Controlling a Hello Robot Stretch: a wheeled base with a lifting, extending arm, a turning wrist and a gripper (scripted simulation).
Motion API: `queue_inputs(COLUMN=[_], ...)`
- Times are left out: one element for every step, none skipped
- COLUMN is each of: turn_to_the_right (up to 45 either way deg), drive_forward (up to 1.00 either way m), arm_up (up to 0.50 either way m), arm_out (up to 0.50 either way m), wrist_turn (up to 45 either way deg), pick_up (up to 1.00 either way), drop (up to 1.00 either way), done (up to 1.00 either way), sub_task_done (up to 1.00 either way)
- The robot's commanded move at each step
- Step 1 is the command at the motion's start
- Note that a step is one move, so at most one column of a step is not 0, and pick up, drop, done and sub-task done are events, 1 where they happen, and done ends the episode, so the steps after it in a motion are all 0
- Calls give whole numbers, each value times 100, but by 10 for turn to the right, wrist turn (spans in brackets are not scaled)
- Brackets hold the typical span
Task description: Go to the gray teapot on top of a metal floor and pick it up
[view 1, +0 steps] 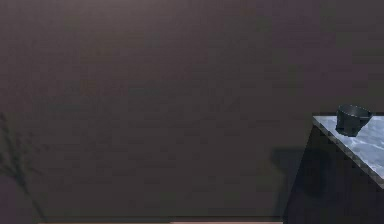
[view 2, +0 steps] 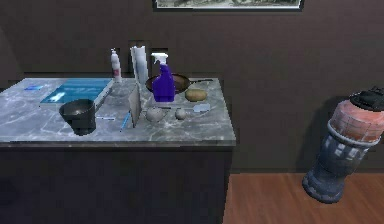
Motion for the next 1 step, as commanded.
queue_inputs(turn_to_the_right=[0], drive_forward=[0], arm_up=[50], arm_out=[0], wrist_turn=[0], pick_up=[0], drop=[0], done=[0], sub_task_done=[0])
